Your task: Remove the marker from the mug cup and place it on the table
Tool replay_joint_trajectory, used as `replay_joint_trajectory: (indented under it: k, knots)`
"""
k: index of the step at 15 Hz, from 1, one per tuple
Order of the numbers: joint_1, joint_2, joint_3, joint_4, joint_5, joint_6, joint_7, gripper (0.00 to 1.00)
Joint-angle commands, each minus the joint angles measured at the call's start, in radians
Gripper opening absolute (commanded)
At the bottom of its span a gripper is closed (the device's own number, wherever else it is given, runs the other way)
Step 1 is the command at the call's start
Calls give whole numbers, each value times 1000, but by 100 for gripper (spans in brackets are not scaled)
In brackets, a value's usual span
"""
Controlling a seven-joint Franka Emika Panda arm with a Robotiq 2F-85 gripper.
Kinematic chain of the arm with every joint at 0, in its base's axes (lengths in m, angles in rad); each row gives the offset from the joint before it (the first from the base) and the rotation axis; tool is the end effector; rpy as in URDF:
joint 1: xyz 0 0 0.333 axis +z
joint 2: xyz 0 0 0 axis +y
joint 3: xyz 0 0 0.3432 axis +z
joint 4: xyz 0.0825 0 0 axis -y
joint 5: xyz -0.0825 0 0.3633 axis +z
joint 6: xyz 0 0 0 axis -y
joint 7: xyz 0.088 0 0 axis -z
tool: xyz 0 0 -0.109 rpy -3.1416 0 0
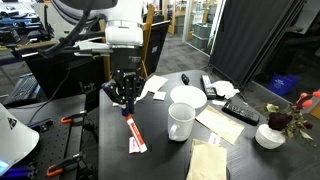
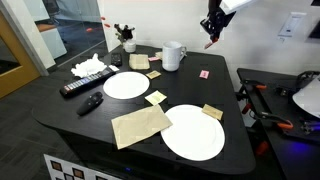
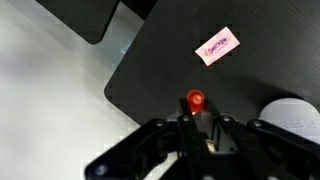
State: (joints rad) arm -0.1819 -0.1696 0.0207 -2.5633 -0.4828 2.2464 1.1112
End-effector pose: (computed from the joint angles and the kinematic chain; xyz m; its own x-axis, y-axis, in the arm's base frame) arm 0.3970 -0.0787 0.3566 0.6044 -0.7715 0.1986 -0.7844 -0.5328 0.3175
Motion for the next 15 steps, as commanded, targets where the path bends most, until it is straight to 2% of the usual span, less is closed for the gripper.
replay_joint_trajectory:
  k: [1, 8, 15]
  knots:
    - [0, 69, -20, 10, -80, 83, 92, 4]
    - [23, 154, -62, 7, -208, 197, 220, 4]
    - [48, 241, -87, 10, -202, 252, 226, 4]
